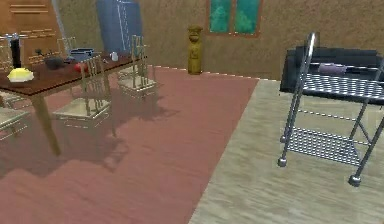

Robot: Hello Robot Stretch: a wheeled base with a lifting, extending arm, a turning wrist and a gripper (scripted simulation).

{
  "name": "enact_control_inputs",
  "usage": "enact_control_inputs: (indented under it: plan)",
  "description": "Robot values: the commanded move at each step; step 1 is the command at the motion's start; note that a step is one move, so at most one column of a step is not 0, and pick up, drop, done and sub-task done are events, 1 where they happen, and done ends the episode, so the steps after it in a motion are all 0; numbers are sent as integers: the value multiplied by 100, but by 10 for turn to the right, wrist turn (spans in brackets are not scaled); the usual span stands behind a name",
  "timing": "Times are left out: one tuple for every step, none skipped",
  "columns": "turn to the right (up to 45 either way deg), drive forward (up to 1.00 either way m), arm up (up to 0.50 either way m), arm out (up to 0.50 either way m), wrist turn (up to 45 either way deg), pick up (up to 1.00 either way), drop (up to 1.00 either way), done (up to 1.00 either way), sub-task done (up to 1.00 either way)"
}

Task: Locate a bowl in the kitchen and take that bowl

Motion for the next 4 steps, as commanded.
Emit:
enact_control_inputs:
  plan:
    - [-30, 0, 0, 0, 0, 0, 0, 0, 0]
    - [60, 0, 0, 0, 0, 0, 0, 0, 0]
    - [0, 100, 0, 0, 0, 0, 0, 0, 0]
    - [0, 100, 0, 0, 0, 0, 0, 0, 0]
